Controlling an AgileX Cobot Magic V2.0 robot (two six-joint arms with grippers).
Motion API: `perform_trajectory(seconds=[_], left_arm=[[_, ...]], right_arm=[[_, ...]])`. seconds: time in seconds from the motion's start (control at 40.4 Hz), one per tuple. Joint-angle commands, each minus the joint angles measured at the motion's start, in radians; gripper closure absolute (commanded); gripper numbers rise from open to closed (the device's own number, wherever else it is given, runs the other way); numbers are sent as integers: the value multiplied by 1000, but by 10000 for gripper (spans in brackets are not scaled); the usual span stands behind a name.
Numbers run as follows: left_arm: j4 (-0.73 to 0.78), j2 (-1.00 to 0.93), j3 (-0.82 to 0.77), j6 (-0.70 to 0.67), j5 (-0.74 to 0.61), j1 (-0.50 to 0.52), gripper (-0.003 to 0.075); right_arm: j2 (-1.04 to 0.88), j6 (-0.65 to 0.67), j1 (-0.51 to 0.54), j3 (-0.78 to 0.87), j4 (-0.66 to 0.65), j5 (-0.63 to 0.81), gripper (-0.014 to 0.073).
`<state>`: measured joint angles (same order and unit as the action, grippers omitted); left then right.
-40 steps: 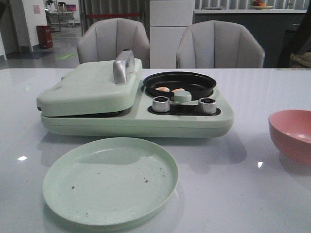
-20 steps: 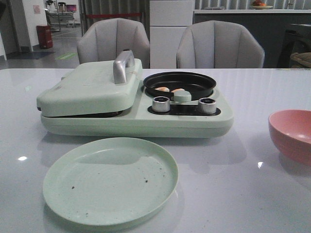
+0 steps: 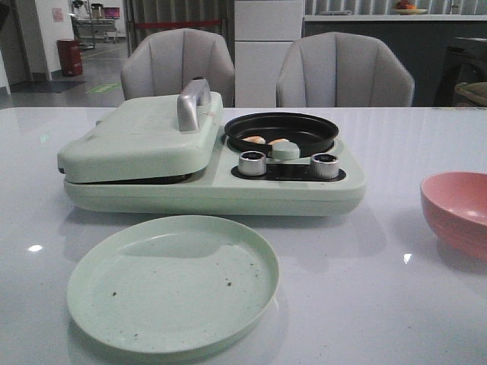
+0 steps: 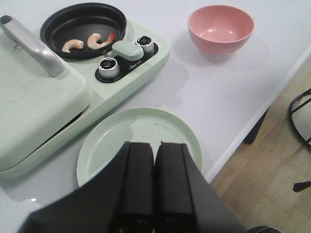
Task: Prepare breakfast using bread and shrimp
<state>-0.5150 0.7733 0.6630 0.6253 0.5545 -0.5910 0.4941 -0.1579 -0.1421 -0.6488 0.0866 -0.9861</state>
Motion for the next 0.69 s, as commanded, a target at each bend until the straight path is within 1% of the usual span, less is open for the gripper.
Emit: perform_trajectory(seconds=[0.0,0.173,0.248,0.297,0.347,0.446,0.496,0.57,0.669], left_arm=[[-21,-3,28,-8,-66,1,619],[-4,-3,28,-23,-70,1,619],[33,-3,28,-92,-90,1,619],[83,-3,28,-158,-97,1,619],[164,-3,28,-254,-98,1,619],[331,-3,28,-438,-76,1,619],[392,-3,28,-489,-58,1,619],[414,-3,26,-503,-45,1,619],[414,-3,26,-503,-39,1,619]], right_arm=[[0,4,1,-25,-6,59,204],[0,17,1,-25,-6,60,204],[0,41,1,-25,-6,60,204],[0,47,1,-25,-6,60,213],[0,47,1,-25,-6,60,244],[0,47,1,-25,-6,58,355],[0,47,1,-25,-6,57,404],[0,47,1,-25,-6,54,491],[0,47,1,-25,-6,53,564]])
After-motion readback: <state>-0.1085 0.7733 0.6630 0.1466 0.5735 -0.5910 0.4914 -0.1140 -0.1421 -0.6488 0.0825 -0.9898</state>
